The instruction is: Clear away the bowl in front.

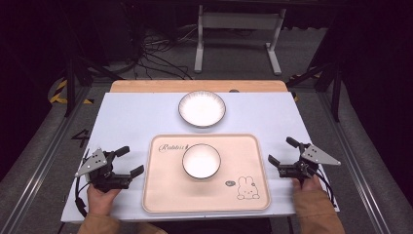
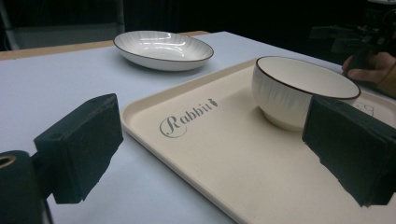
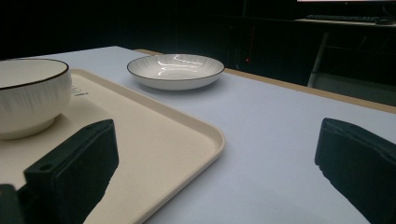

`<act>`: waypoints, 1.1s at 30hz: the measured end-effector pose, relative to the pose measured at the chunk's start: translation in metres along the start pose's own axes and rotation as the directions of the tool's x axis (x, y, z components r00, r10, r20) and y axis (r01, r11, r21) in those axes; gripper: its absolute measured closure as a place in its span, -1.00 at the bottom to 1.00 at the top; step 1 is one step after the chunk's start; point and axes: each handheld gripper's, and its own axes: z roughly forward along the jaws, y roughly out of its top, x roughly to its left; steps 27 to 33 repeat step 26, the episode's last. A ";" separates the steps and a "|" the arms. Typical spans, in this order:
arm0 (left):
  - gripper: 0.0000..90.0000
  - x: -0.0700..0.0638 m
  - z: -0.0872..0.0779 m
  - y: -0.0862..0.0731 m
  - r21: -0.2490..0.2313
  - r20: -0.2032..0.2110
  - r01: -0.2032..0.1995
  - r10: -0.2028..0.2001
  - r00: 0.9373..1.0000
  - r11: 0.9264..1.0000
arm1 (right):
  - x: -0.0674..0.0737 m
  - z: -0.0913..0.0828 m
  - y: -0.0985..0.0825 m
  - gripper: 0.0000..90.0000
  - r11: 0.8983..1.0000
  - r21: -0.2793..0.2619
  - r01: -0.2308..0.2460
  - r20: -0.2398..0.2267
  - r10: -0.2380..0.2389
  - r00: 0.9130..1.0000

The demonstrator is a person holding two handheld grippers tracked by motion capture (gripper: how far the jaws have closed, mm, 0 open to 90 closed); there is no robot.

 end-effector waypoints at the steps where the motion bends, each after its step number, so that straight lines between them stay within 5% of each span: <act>1: -0.88 0.000 0.000 0.000 0.000 0.003 -0.002 0.002 1.000 1.000 | 0.000 0.000 0.000 -0.99 1.000 0.000 0.001 0.000 -0.001 1.000; 11: -0.88 0.004 0.003 -0.005 0.038 -0.045 0.076 -0.074 0.996 0.996 | 0.000 0.000 0.000 -0.99 1.000 0.000 0.001 0.001 -0.001 1.000; 33: -0.89 0.003 0.001 -0.005 0.021 -0.032 0.074 -0.073 0.997 0.997 | 0.000 0.000 0.000 -0.99 1.000 0.000 -0.001 0.001 0.001 1.000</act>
